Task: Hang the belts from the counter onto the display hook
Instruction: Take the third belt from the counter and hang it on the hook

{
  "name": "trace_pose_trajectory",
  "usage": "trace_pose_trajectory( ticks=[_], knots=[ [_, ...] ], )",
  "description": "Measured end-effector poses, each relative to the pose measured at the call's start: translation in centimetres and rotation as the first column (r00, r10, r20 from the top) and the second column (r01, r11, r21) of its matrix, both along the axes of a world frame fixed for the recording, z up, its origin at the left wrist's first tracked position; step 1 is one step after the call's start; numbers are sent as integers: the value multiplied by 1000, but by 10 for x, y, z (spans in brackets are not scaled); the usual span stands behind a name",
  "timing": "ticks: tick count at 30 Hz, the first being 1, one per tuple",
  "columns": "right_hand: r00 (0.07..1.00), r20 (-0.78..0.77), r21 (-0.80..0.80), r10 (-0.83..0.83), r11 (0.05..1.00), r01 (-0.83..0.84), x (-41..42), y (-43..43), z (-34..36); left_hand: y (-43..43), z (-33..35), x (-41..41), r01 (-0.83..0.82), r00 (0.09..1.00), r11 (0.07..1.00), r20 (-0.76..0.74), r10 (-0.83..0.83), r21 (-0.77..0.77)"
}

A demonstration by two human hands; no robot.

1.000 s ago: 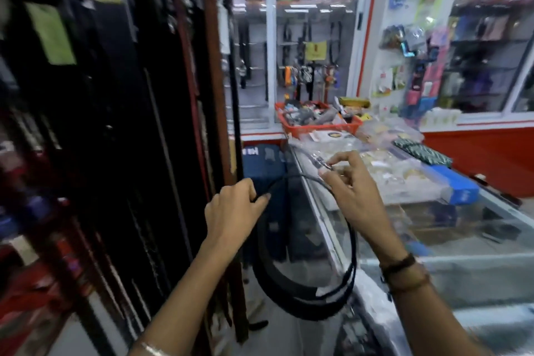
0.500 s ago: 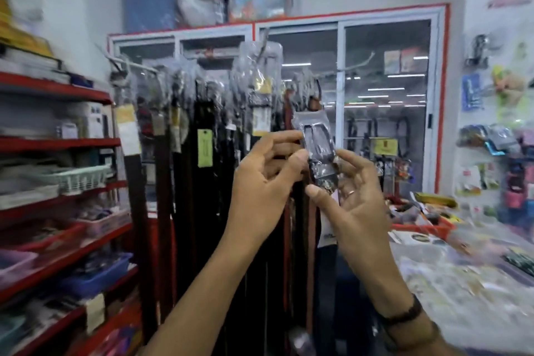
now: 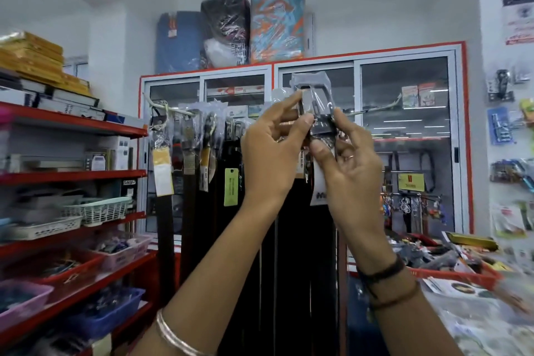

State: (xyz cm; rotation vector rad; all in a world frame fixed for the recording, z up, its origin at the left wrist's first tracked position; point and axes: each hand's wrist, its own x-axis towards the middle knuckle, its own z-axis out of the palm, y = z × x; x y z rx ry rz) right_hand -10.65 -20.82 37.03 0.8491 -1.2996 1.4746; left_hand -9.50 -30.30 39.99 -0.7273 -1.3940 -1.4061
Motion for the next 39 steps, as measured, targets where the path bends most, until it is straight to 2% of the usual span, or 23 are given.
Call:
trace_pose_trajectory(
  ticks=[7,14,17,19,22,25,29,33,35,39],
  knots=[
    [999,34,-39,-12,999,13,-8,-9,20,-6,23,-13,-57,998,998,5,57,15],
    [996,85,-11,12,1000,-11,-19,-11,12,-11,15,-23,-75,995,996,65,73,38],
    [997,79,24,13,1000,-15,-23,-8,3,-14,8,-23,-118,991,993,55,118,-8],
    [997,73,43,-10,999,7,-29,-7,-1,-16,5,-23,-226,974,970,-2,227,-86],
    [997,55,54,-60,997,57,-40,-6,-8,-23,1,-26,-437,899,868,-126,419,-234],
    [988,4,79,-157,985,156,-51,-8,-17,-33,-1,-34,-604,796,734,-270,541,-309],
    [965,-68,127,-251,958,258,-62,-11,-21,-46,1,-50,-748,664,511,-457,592,-423],
    [923,-123,190,-364,905,382,-78,-13,-16,-57,5,-67,-823,552,321,-526,647,-469],
    [902,-131,222,-410,875,430,-86,-15,-15,-61,6,-72,-832,524,280,-510,683,-480],
    [887,-137,215,-442,860,462,-97,-15,-17,-59,3,-74,-787,575,324,-432,695,-525]
  ],
)
